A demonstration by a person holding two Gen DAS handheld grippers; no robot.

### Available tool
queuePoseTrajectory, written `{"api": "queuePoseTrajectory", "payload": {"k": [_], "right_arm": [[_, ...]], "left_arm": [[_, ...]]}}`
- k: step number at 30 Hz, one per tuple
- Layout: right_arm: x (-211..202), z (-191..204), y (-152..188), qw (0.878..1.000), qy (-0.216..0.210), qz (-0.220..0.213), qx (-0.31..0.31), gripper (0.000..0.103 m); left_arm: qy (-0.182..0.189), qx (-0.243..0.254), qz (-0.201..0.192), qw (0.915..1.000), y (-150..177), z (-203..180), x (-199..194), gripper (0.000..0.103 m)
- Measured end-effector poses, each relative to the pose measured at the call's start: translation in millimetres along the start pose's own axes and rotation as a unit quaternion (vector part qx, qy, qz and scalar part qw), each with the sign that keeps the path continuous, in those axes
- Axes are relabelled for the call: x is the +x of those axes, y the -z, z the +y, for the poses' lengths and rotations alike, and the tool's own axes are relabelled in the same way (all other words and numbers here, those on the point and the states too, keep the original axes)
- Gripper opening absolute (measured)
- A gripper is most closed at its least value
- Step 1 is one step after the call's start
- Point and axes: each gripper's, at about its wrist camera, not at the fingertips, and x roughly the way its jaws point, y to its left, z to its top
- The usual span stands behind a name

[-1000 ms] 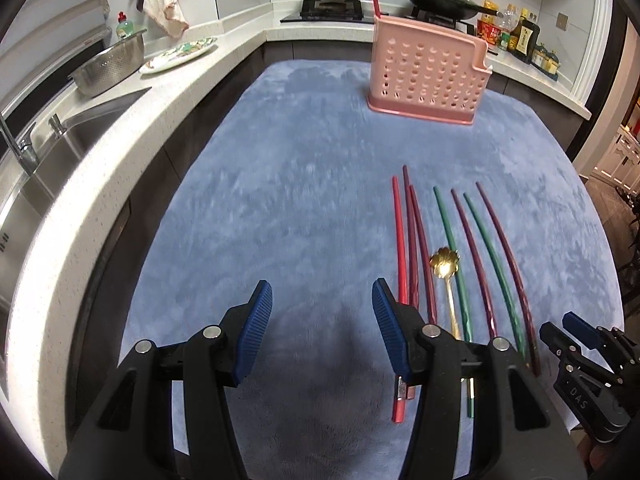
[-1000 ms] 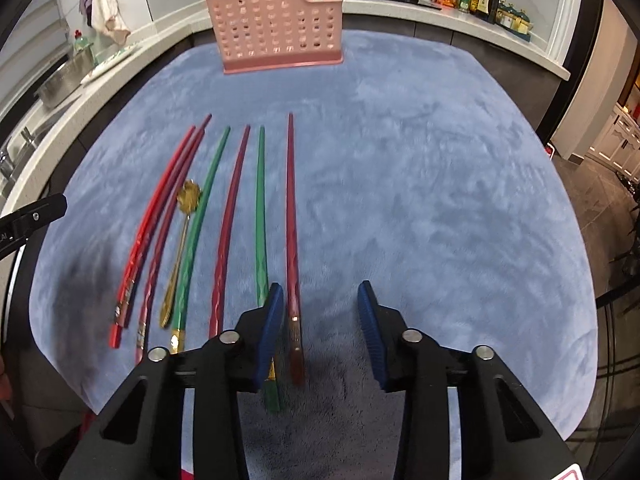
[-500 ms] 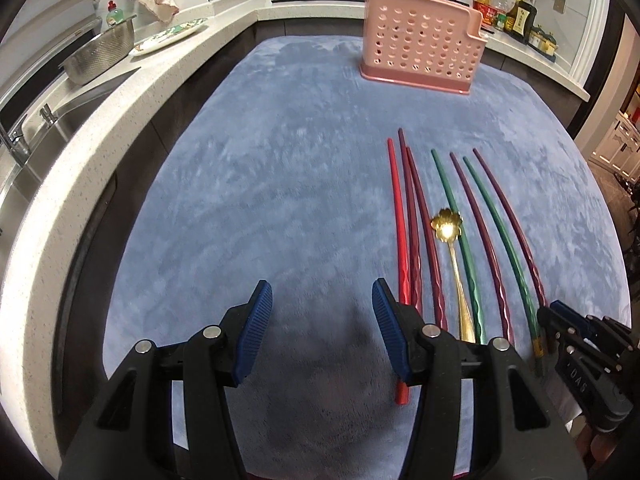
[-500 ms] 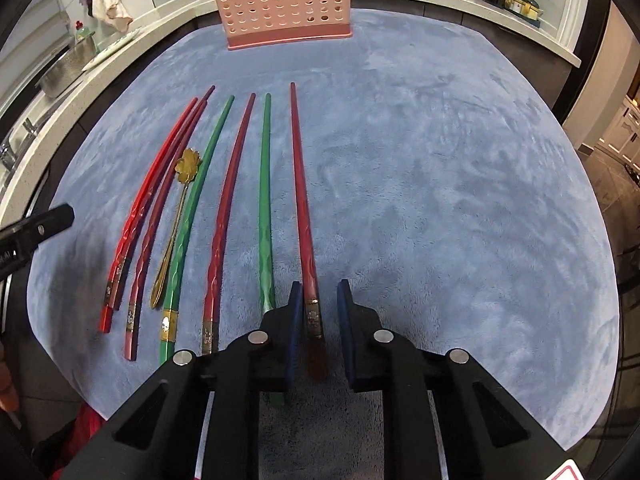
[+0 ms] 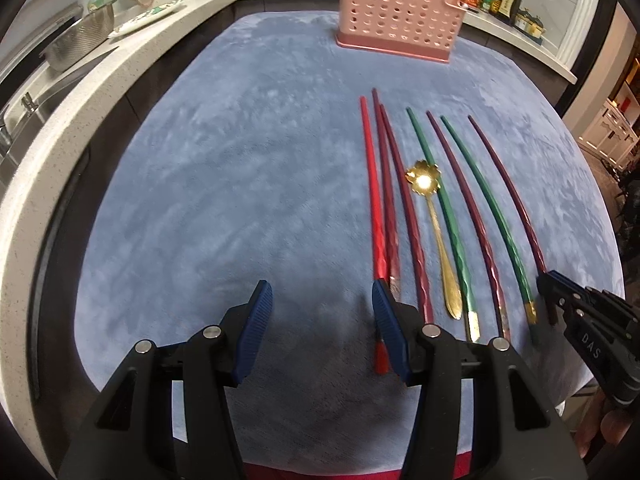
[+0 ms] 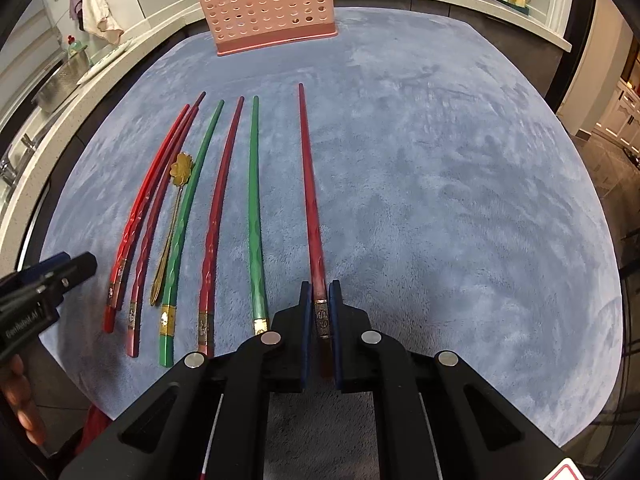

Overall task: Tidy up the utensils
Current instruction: 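Grasp a red chopstick with the right tool while the left tool returns to the chopsticks, then grasp another red chopstick with the left tool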

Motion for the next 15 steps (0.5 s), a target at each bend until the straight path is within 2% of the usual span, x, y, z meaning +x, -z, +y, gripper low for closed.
{"api": "queuePoseTrajectory", "payload": {"k": [11,15], "right_arm": [[0,1,2,1.000,-0.001,0.000,0.003,0.008],[-1,1,2,1.000,-0.001,0.000,0.002,0.008]], "left_arm": [[0.026,0.020,0.026,0.9991,22,-10,0,0.050],[0.027,0.007,0.043,0.9987,25,-5,8,0.048]]}}
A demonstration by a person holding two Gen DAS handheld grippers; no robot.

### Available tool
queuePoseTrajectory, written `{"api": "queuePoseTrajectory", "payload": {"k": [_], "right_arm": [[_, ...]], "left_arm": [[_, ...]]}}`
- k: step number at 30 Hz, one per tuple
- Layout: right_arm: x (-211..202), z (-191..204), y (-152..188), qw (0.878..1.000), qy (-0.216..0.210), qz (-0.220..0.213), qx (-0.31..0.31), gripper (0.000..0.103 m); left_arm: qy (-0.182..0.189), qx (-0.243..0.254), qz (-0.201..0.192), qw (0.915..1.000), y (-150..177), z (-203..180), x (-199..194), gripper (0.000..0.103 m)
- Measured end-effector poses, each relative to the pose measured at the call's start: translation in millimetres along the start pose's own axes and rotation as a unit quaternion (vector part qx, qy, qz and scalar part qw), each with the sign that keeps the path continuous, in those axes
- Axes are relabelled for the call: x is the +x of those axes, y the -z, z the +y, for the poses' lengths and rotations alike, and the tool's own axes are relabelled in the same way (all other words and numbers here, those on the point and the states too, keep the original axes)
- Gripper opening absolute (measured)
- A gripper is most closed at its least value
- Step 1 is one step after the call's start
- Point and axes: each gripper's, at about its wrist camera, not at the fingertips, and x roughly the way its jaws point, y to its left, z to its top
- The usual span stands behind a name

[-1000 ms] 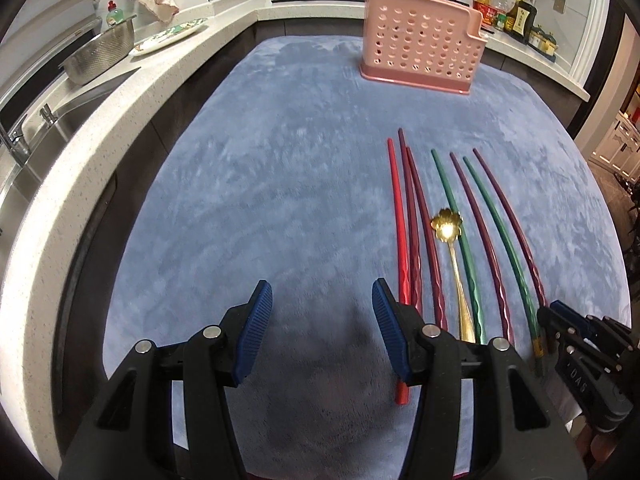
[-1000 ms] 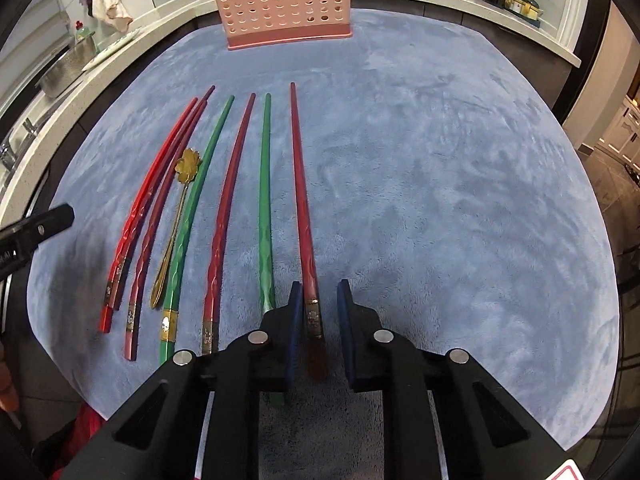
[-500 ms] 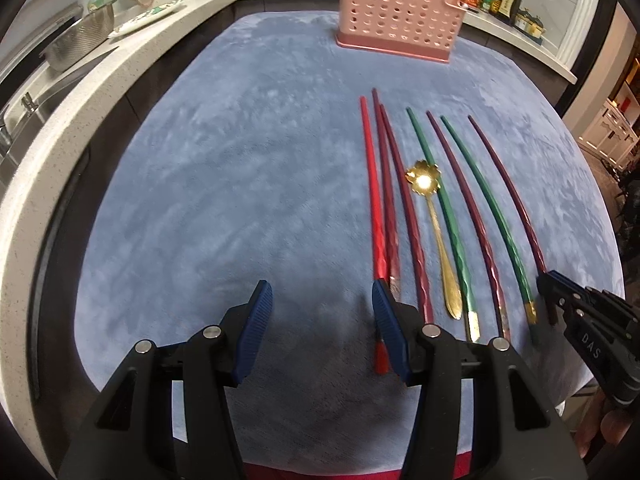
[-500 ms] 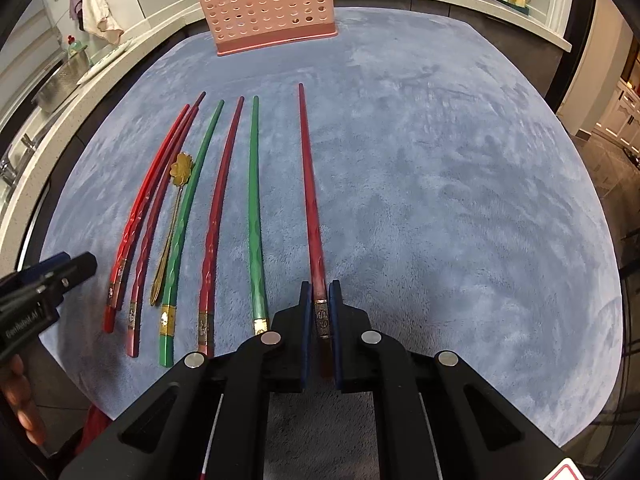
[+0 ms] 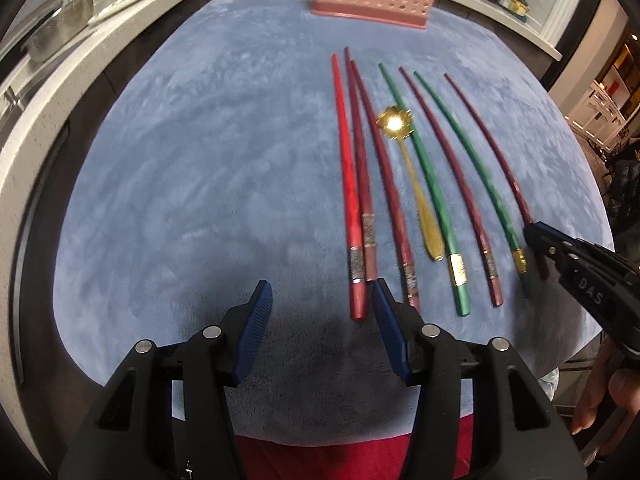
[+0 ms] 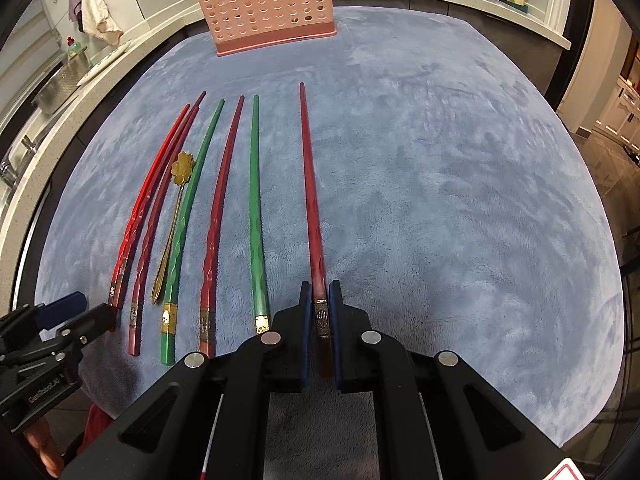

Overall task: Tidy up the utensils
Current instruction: 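Grasp another red chopstick with the left tool, then carry the red chopstick into the pink holder with the right tool while the left inserts its red chopstick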

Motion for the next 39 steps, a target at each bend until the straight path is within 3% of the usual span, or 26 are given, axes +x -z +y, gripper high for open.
{"api": "queuePoseTrajectory", "payload": {"k": [13,15,19,27,39], "right_arm": [[0,0,0,1.000,0.001,0.000,-0.001,0.008],[0,0,1,1.000,0.001,0.000,-0.001,0.008],[0,0,1,1.000,0.000,-0.001,-0.001,0.008],[-11,7,-1,1.000,-0.002,-0.014,-0.011,0.007],[-69,2,-43,0.996,-0.017,-0.086,0.006,0.007]], "left_arm": [[-0.001,-0.016,0.000,0.9999,-5,9,7,0.035],[-0.005,-0.014,-0.003,0.9999,-7,8,8,0.030],[-0.001,-0.011,-0.006,0.9999,-10,9,7,0.009],[-0.004,-0.004,-0.022,0.9997,-17,6,-8,0.007],[-0.020,-0.011,-0.079,0.9966,-54,8,-59,0.007]]}}
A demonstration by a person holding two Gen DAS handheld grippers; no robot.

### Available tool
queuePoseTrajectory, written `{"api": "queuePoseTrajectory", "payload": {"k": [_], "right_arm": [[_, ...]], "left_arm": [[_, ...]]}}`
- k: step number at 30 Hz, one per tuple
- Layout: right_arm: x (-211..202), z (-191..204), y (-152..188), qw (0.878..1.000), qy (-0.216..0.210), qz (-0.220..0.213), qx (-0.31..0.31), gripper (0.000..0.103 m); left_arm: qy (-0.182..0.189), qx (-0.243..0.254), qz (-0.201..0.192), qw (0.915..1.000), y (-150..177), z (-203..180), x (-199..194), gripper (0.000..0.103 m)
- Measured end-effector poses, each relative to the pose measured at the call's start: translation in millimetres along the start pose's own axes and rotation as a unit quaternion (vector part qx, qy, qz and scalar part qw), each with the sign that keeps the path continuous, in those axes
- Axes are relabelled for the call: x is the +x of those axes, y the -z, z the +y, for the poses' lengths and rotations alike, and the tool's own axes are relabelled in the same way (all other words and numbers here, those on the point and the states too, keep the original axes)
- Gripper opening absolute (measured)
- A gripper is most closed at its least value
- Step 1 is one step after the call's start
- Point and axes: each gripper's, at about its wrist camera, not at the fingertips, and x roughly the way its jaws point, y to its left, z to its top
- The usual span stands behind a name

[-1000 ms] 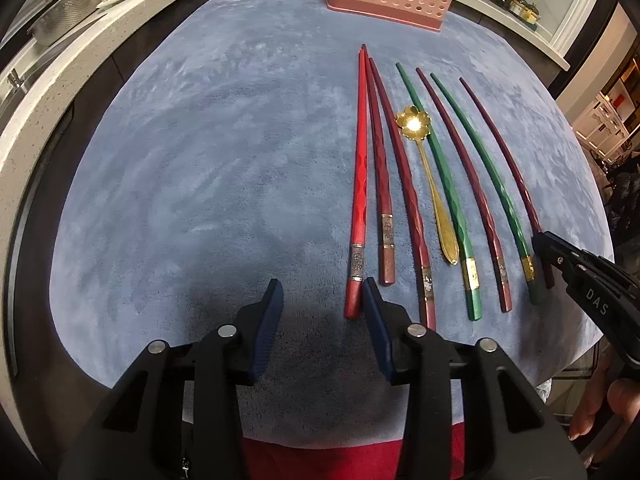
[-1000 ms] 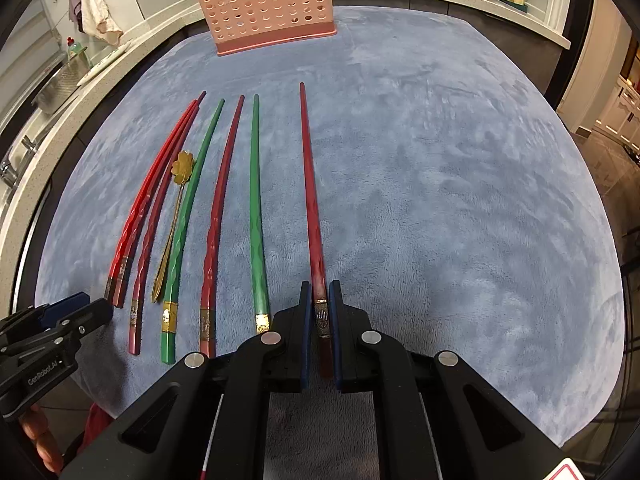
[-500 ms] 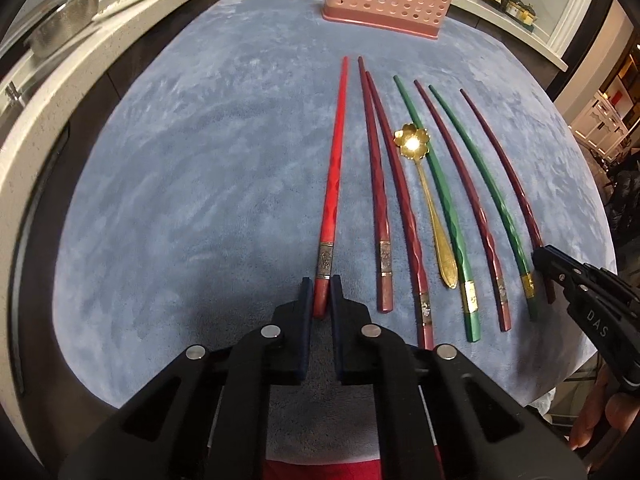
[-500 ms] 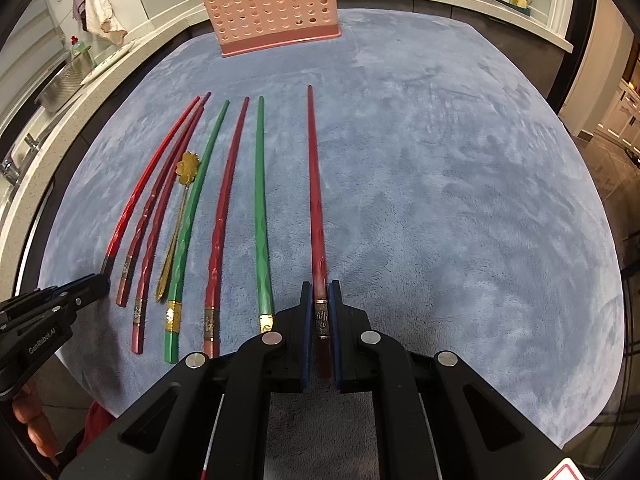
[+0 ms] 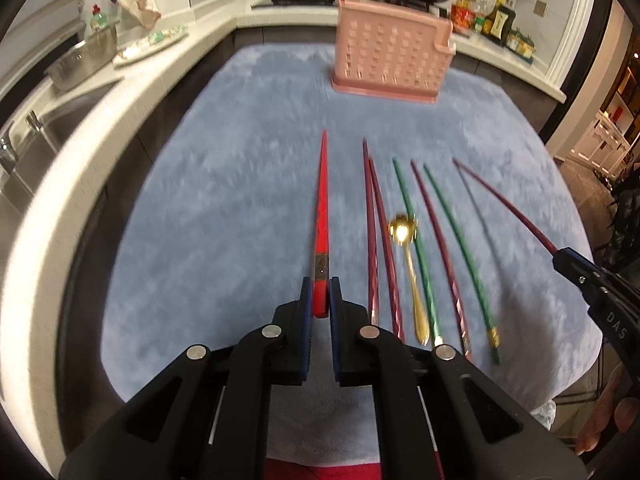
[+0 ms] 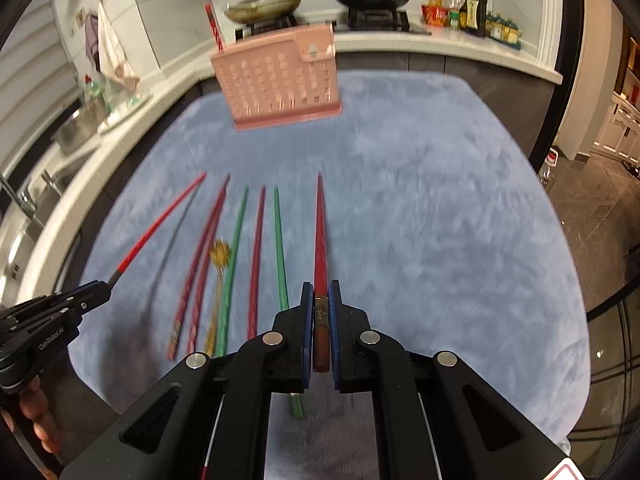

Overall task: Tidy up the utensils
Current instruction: 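Carry the red chopstick into the pink holder with the right tool while the left inserts its red chopstick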

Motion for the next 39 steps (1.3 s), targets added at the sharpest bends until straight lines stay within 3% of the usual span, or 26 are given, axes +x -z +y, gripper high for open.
{"api": "queuePoseTrajectory", "payload": {"k": [11,24,28,34,39], "right_arm": [[-40,-5,-72,0.997,-0.010,-0.074,0.002,0.007],[-56,-16,-172,0.989,-0.041,-0.138,0.029,0.007],[-60,-16,-205,0.985,-0.058,-0.160,0.037,0.007],[-65,-8,-269,0.976,-0.079,-0.198,0.042,0.007],[-52,1,-314,0.972,-0.078,-0.220,0.041,0.007]], "left_arm": [[-0.010,-0.006,-0.080,0.9968,-74,9,-43,0.007],[-0.010,-0.009,-0.160,0.9870,-185,8,-82,0.007],[-0.002,-0.009,-0.192,0.9813,-220,2,-102,0.007],[0.016,-0.015,-0.257,0.9661,-280,-10,-138,0.007],[0.023,-0.018,-0.291,0.9561,-322,-22,-140,0.007]]}}
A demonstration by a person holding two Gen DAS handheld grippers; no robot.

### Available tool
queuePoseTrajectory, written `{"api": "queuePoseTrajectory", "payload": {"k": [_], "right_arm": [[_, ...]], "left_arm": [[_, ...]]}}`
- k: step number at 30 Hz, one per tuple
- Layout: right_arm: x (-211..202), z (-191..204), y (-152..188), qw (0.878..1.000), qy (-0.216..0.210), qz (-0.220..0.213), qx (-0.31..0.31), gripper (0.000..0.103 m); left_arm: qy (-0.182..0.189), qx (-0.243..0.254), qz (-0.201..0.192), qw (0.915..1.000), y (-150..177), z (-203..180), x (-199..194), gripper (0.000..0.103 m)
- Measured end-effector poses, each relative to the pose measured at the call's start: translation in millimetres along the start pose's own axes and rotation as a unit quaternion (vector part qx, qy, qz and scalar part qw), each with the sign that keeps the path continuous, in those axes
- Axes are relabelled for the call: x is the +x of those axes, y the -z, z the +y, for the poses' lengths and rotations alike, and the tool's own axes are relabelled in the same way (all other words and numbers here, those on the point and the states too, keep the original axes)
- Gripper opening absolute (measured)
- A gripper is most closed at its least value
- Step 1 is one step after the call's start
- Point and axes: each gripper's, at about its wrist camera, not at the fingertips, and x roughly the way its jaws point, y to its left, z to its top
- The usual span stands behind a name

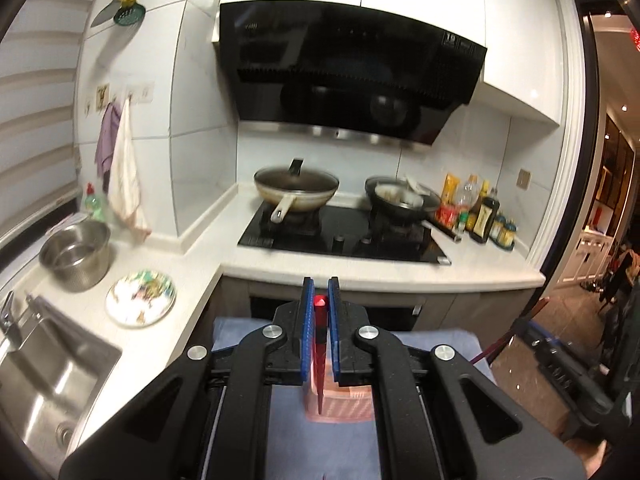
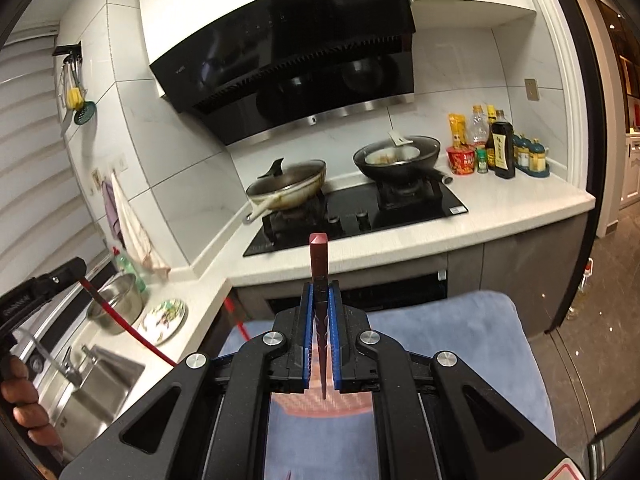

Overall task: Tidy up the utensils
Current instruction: 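Carry the red chopstick into the pink holder with the right tool while the left inserts its red chopstick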

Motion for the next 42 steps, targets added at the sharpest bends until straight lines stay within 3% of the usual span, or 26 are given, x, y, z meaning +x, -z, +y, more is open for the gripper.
{"api": "queuePoseTrajectory", "payload": {"k": [5,12,21,24,25,26,28,30,32,42], "right_arm": [[40,2,-7,1.000,-0.004,0.012,0.008,0.007],[89,0,11,0.998,-0.003,0.055,0.009,0.007],[118,-12,34,0.996,0.010,0.088,0.005,0.007],[118,-15,36,0.996,0.019,0.088,0.003,0.012],[118,-16,37,0.996,0.022,0.086,0.003,0.014],[117,-17,36,0.996,0.023,0.085,0.005,0.019],[112,-19,36,0.996,0.025,0.079,0.012,0.033],[105,-20,35,0.997,0.025,0.070,0.015,0.041],[98,-19,34,0.997,0.027,0.066,0.010,0.042],[50,-4,47,0.998,0.027,0.054,-0.022,0.048]], "left_arm": [[0.013,-0.016,0.003,0.9998,-3,-2,39,0.007],[0.003,-0.013,0.024,0.9996,12,0,83,0.007],[-0.015,-0.010,0.082,0.9965,46,3,126,0.007],[-0.024,-0.003,0.080,0.9965,53,1,129,0.008],[-0.030,0.000,0.078,0.9965,54,1,128,0.014],[-0.033,0.003,0.076,0.9965,55,-1,128,0.026],[-0.040,0.005,0.073,0.9966,56,-1,125,0.039],[-0.047,0.007,0.071,0.9963,57,-1,122,0.041],[-0.052,0.009,0.072,0.9960,58,0,119,0.046],[-0.059,0.020,0.071,0.9956,72,3,81,0.047]]}}
